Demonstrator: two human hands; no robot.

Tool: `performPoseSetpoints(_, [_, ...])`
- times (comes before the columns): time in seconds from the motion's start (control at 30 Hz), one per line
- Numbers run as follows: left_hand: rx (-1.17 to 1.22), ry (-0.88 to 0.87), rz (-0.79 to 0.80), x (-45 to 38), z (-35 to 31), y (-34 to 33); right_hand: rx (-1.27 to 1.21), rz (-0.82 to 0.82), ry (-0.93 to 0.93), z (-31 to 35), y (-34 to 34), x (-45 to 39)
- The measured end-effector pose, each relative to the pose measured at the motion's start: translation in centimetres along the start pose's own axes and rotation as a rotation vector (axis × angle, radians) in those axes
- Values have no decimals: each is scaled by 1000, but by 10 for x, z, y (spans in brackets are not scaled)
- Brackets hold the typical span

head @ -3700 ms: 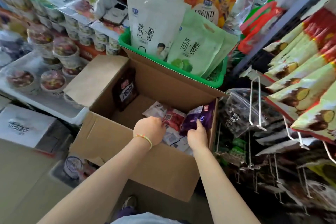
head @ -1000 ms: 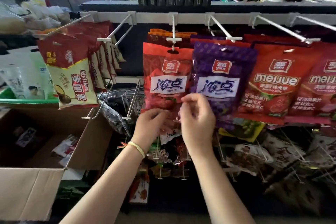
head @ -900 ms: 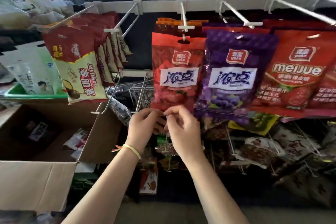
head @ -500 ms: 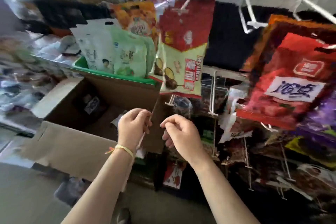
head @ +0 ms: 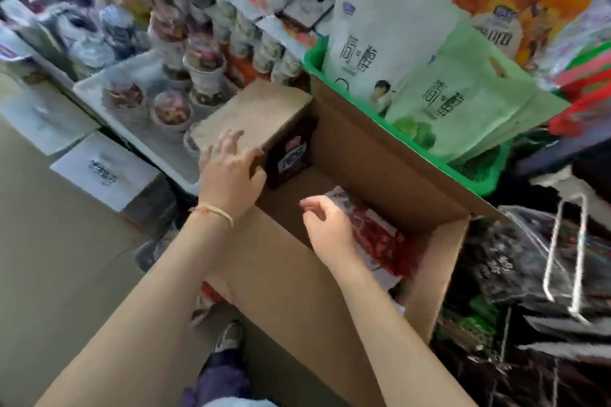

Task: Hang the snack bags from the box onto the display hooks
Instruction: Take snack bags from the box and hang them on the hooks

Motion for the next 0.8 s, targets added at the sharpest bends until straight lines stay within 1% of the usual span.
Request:
performPoseSetpoints(0.07, [18, -34, 126, -7, 7, -21, 44, -18, 5, 16, -16, -25])
performPoseSetpoints(0.1, [55, -50, 141, -8, 6, -25, 74, -19, 0, 24, -23, -36])
performPoseSetpoints(0.2, [190, 5, 125, -8, 12, -27, 122, -15, 12, 49, -38, -70])
performPoseSetpoints(0.27, [231, 39, 132, -7, 16, -29, 176, 4, 15, 60, -47, -91])
performPoseSetpoints(0.43, [343, 71, 105, -10, 22, -30, 425, 46, -41, 56, -62, -130])
performPoseSetpoints(0.5, [360, 78, 96, -10, 24, -30, 537, 44, -32, 53, -65, -137])
performPoseSetpoints(0.63, [365, 86, 69, -12, 25, -29, 752, -64, 68, 56, -58, -139])
performPoseSetpoints(0.7, [361, 86, 69, -11, 26, -29, 770, -136, 86, 55, -49, -133])
performPoseSetpoints(0.8, [343, 60, 67, -11, 24, -28, 732, -189, 112, 53, -38, -119])
Point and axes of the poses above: each hand's wrist, its own x-axis away from the middle knuckle, its own y-axis out of the back of the hand, z = x × y, the point moved 10 cm from there along -x, towards the middle knuckle, and after that the axes turned 9 degrees about -z, right-handed, at the moved point
